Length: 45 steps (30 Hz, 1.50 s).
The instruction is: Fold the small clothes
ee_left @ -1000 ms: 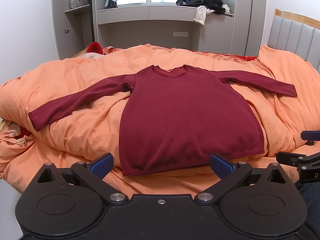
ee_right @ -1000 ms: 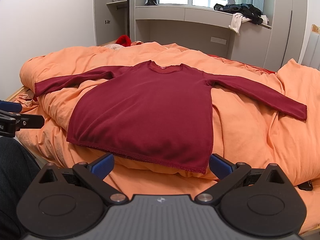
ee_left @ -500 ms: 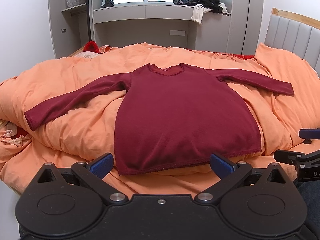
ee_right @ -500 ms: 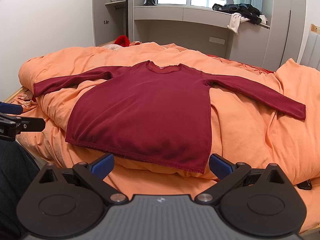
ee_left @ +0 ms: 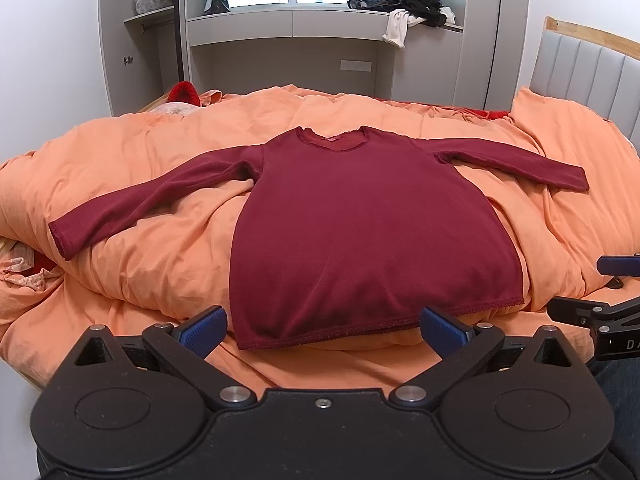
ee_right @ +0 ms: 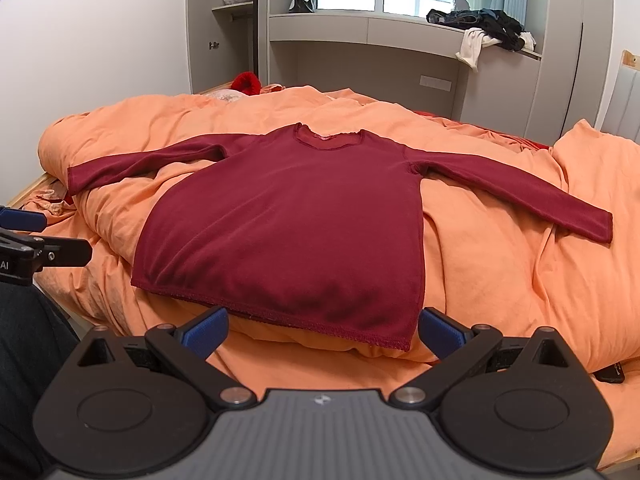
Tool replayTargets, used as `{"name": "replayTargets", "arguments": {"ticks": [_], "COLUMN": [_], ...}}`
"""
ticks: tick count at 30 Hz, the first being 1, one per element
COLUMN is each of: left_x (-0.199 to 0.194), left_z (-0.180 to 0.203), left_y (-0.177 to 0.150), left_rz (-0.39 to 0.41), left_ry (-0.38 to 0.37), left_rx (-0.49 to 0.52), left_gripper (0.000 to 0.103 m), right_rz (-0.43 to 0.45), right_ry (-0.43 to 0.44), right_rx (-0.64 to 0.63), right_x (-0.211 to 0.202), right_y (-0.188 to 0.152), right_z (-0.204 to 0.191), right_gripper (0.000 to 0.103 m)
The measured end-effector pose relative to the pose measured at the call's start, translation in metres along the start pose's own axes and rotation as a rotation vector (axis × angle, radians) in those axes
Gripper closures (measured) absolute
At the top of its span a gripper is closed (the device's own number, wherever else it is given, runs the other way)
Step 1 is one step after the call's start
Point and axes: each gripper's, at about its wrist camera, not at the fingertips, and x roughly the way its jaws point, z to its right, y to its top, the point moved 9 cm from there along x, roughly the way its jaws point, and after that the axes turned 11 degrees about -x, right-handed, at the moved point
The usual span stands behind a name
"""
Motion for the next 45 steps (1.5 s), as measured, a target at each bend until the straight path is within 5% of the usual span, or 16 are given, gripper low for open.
{"name": "replayTargets", "arguments": {"ticks": [16, 26, 35, 41, 45], "left_x": [0.000, 0.030, 0.090, 0.119, 0.138], "left_z": [0.000, 0.017, 0.044, 0.066, 0.075], "left_y": [0.000, 0.026, 0.071, 0.086, 0.084], "left_rz": [-0.005, 0.021, 0.024, 0.021, -0.012], "left_ry": [0.002, -0.025, -0.118, -0.113, -0.092], "left_rx": [-0.004, 0.020, 0.014, 0.075, 0.104], "left_gripper": [0.001, 0.000, 0.001, 0.001, 0.000], "right_rz": [0.020, 0.045, 0.034, 0.130, 0.195], "right_ry": [-0.011, -0.081, -0.234, -0.342, -0.333], "right_rx": [0.010, 0.025, 0.159, 0.284, 0.500], "right_x": [-0.007, 0.019, 0.070, 0.097, 0.135], "right_y": [0.002, 0.019, 0.021, 0.014, -0.007], "right_z": [0.003, 0.046, 0.164, 0.281, 0.368], "right_gripper": [0.000, 0.000, 0.000, 0.001, 0.009]}}
